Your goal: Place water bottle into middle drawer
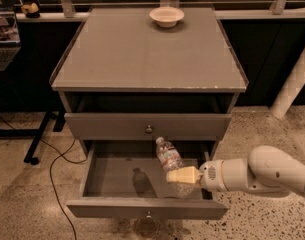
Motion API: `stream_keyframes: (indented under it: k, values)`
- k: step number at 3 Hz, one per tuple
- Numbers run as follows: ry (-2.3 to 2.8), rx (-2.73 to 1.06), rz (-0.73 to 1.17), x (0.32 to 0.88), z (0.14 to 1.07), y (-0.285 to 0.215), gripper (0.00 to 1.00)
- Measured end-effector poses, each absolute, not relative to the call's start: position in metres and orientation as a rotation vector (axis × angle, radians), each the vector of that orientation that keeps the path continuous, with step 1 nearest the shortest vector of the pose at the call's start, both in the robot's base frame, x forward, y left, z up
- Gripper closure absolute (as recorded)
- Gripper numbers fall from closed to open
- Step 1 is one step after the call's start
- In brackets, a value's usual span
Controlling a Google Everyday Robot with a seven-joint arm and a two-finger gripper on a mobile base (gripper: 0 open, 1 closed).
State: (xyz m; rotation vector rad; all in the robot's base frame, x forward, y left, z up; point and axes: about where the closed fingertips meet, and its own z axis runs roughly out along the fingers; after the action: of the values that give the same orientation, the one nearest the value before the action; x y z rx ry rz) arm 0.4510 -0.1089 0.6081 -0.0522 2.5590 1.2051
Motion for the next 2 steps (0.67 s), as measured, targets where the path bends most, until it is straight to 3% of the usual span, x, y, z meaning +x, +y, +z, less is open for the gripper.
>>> stream_keyframes:
  k: [2]
  values:
    - [2.63,-0.035,1.366,0.449,0.526,-0.073,1.0]
